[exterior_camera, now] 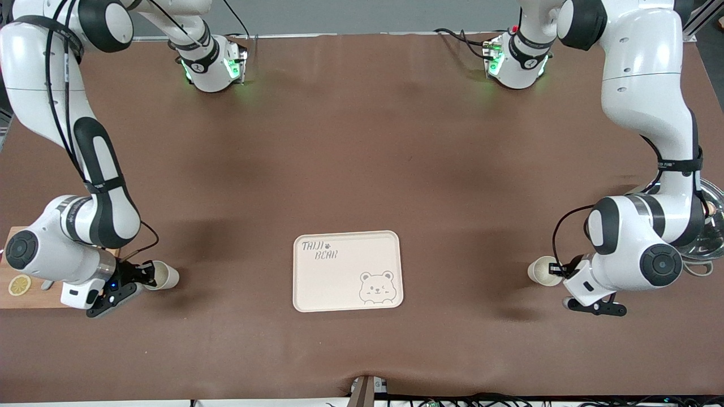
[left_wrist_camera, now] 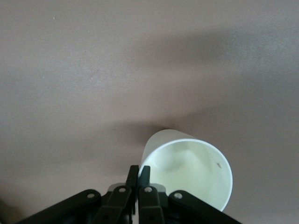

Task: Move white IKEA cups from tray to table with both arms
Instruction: 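Lower the held cups onto the table with both grippers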

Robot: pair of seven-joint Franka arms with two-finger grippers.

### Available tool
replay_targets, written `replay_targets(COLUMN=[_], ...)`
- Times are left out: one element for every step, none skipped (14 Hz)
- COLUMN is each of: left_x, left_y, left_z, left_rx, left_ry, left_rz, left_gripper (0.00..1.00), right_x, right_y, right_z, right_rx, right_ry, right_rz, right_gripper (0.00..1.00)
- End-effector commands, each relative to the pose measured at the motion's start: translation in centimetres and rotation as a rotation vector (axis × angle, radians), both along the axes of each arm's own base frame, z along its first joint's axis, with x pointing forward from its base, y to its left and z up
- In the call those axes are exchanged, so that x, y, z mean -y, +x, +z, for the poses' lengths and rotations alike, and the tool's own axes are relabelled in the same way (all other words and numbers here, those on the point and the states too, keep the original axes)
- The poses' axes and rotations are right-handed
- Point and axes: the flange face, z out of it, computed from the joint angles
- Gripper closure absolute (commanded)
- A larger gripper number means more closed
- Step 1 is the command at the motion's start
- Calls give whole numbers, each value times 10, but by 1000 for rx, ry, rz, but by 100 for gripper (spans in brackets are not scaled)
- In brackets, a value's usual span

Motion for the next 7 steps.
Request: replay_targets(left_x=[0,0,0,0,0,0,0], left_y=[0,1,1,1,1,1,1], left_z=[0,-1,-1,-1,0,2,6], left_rx=[6,12,12,12,14,15,21], left_ry=[0,0,0,2,1,1,0], left_rz=[-8,-6,-6,-7,-7,-7,-10], left_gripper=[78,73,67,57,42,19,0], right_x=[-1,0,0,-2,-4,-5,-3], right_y=[2,2,2,2,3,4,4], right_z=[-3,-4,-5,-5,-3,-2,-1], right_rx=[13,14,14,14,16,16,19], right_ry=[24,23,23,24,24,24,23], right_rz=[4,2,2,1,-5,-7,-8], right_gripper=[100,100,100,98,60,15,0])
